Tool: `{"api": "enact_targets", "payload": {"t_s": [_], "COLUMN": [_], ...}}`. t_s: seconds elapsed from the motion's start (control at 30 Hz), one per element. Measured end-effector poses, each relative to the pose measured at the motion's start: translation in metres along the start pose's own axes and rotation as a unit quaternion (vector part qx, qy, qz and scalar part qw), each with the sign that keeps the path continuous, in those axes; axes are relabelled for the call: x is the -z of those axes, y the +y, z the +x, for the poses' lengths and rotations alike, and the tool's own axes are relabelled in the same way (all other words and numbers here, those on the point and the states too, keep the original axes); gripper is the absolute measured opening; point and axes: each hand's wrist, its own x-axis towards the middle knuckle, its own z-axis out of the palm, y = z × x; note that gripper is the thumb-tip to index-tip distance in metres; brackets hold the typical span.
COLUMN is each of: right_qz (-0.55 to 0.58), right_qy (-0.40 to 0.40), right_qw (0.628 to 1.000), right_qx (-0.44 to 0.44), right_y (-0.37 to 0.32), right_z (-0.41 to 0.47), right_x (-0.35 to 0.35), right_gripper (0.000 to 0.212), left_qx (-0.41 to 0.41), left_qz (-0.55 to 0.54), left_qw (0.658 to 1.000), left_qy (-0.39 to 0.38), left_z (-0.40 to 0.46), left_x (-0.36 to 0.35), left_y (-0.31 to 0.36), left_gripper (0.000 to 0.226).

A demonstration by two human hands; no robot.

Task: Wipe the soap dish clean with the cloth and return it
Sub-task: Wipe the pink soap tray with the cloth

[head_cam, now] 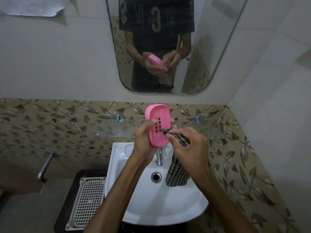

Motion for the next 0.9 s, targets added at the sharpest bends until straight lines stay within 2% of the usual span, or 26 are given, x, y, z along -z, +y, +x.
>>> {"api": "enact_targets", "payload": {"t_s": [0.1,0.2,0.33,0.37,0.5,0.63,0.77,0.9], "right_qz": [-0.051,-0.067,0.026,0.030,-0.033,0.032,-0.012,0.074], "right_qy": [-0.022,-0.031,-0.123,-0.122,-0.037,-0.090,-0.049,-0.100], "right_qw": [0.998,0.997,0.990,0.991,0.997,0.994,0.997,0.988], "right_qx": [0.030,0.005,-0.058,-0.055,-0.054,-0.050,-0.063,-0.089], "right_y": [0.002,0.006,0.001,0.003,0.009,0.003,0.013,0.007], "right_z": [-0.001,-0.007,-0.019,-0.017,-0.014,-0.022,-0.018,-0.024], "right_x": [-0.002,-0.007,-0.016,-0.016,-0.016,-0.023,-0.020,-0.024], "right_gripper": [0.018,0.010,0.004,0.002,0.004,0.003,0.005,0.004], "left_qx": [-0.014,-0.015,-0.015,-0.020,-0.038,-0.035,-0.044,-0.050], "left_qz": [0.027,0.036,0.019,0.009,0.008,-0.014,-0.001,-0.024], "left_qw": [0.999,0.998,0.998,0.999,0.999,0.999,0.999,0.998], "left_qy": [0.028,0.044,0.051,0.049,0.033,0.030,0.032,0.024], "left_z": [-0.001,-0.002,-0.005,-0.005,-0.004,-0.004,-0.004,-0.004], "left_x": [-0.003,-0.005,-0.002,-0.001,-0.005,-0.001,-0.001,0.000], "left_y": [-0.001,-0.007,-0.013,-0.014,-0.014,-0.015,-0.018,-0.020], "left_gripper": [0.038,0.045,0.049,0.050,0.047,0.047,0.056,0.055]}}
